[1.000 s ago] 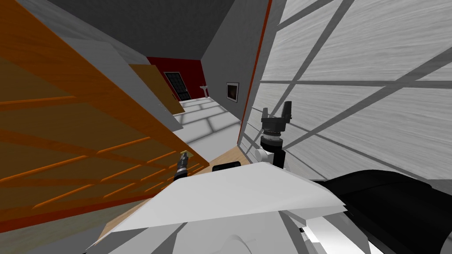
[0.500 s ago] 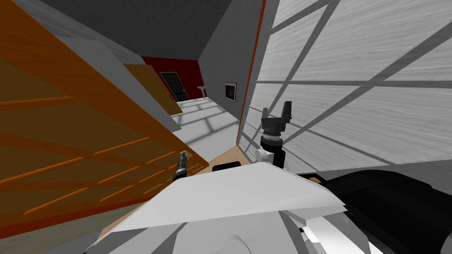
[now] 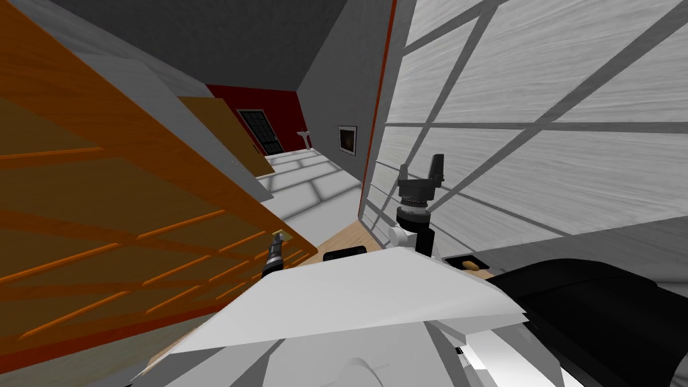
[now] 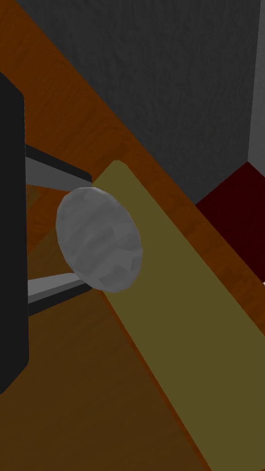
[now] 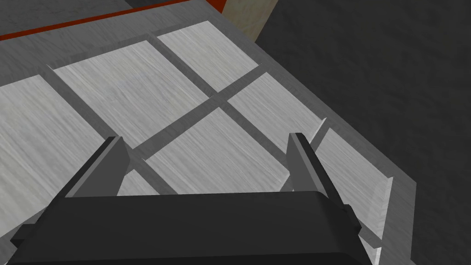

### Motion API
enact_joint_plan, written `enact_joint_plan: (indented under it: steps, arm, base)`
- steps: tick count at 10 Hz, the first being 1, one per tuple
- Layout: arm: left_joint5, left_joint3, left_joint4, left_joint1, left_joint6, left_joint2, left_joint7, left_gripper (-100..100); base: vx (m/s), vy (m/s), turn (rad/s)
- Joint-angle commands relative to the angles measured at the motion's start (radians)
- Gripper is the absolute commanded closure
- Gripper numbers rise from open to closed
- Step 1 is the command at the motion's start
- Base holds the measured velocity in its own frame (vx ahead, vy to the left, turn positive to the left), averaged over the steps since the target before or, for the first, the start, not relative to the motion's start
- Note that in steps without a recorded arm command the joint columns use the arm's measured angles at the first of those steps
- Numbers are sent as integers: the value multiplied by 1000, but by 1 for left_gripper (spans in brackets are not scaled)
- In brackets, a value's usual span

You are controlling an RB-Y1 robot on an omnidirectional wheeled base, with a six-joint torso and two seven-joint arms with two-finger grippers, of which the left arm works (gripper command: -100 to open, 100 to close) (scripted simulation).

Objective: Pull the door open

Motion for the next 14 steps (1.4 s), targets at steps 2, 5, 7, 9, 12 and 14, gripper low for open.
enact_joint_plan:
  steps: [2, 5, 7, 9, 12, 14]
  arm:
    - [17, -1, 9, -2, 0, 2, 73, 100]
    - [39, -1, 16, -4, -1, 7, 146, 100]
    - [50, 0, 20, -6, -1, 10, 198, 100]
    - [62, 0, 24, -7, -2, 13, 245, 100]
    - [85, 1, 32, -10, -2, 18, 323, 100]
    - [96, 1, 36, -11, -3, 21, 370, 100]
  base:
    - [-40, 5, -58]
    - [-45, 7, -74]
    - [-34, 6, -62]
    - [-32, 0, -51]
    - [-48, 8, -82]
    - [-30, 8, -40]
